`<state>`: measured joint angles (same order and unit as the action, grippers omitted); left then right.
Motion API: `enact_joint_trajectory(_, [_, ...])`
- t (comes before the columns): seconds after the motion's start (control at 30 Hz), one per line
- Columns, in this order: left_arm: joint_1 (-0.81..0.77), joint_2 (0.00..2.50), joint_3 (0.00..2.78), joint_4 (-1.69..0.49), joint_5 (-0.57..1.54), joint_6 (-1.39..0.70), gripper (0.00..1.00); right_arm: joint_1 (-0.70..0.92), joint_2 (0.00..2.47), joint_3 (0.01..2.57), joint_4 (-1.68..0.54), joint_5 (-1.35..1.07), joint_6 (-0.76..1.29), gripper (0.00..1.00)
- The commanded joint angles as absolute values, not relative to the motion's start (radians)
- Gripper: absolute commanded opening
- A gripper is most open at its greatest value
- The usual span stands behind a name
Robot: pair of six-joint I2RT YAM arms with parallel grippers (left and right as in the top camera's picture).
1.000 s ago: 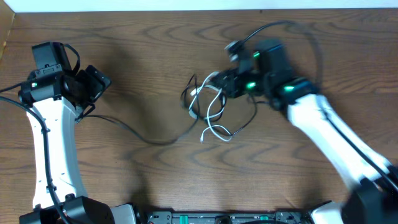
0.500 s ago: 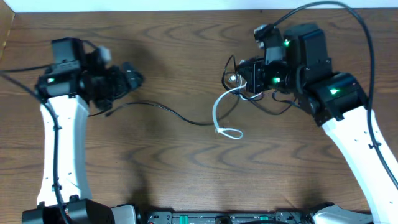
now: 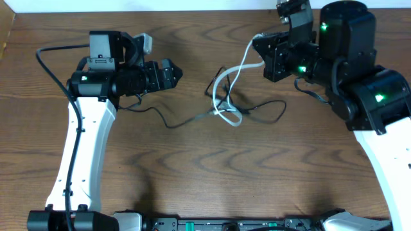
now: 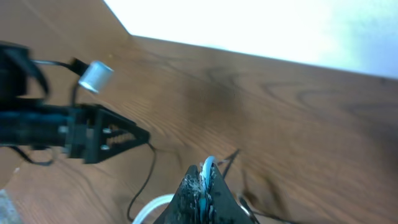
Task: Untangle cables
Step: 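Lift the white cable up and right with the right gripper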
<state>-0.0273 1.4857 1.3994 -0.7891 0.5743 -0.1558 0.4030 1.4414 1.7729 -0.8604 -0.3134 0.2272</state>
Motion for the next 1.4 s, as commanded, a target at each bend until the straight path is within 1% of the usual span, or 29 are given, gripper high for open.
enact_joint_trajectory(0.0, [-0.035,1.504,1.409,-0.775,0.691,-0.139,0.96,0.400,1.478,1.781,-0.874,-0.261,0.241,0.01])
enact_joint_trajectory(0.17, [-0.042,1.574,1.409,-0.838,0.816,-0.139,0.96,0.377,1.491,1.781,-0.876,-0.268,0.265,0.01])
enact_joint_trajectory(0.2, [-0.047,1.595,1.409,-0.851,0.834,-0.140,0.94,0.370,1.491,1.781,-0.876,-0.272,0.265,0.01])
enact_joint_trajectory(0.33, [-0.085,1.690,1.409,-0.879,0.903,-0.153,0.84,0.347,1.491,1.781,-0.880,-0.291,0.265,0.01])
enact_joint_trajectory(0.4, [-0.111,1.738,1.409,-0.881,0.908,-0.198,0.82,0.345,1.491,1.781,-0.884,-0.290,0.265,0.01])
enact_joint_trajectory(0.5, [-0.150,1.806,1.409,-0.871,0.909,-0.260,0.82,0.344,1.491,1.781,-0.888,-0.290,0.265,0.01])
enact_joint_trajectory(0.7, [-0.221,1.909,1.409,-0.776,0.909,-0.381,0.82,0.344,1.491,1.781,-0.893,-0.290,0.265,0.01])
enact_joint_trajectory(0.87, [-0.261,1.932,1.409,-0.599,0.966,-0.463,0.82,0.344,1.491,1.781,-0.889,-0.293,0.265,0.01])
enact_joint_trajectory(0.93, [-0.270,1.932,1.409,-0.535,0.969,-0.485,0.82,0.344,1.487,1.781,-0.869,-0.332,0.265,0.01])
enact_joint_trajectory(1.23, [-0.270,1.932,1.409,-0.360,1.003,-0.491,0.82,0.276,1.411,1.838,-0.723,-0.585,0.266,0.01])
enact_joint_trajectory(1.37, [-0.270,1.932,1.409,-0.357,1.003,-0.413,0.82,0.232,1.362,1.863,-0.662,-0.644,0.293,0.01])
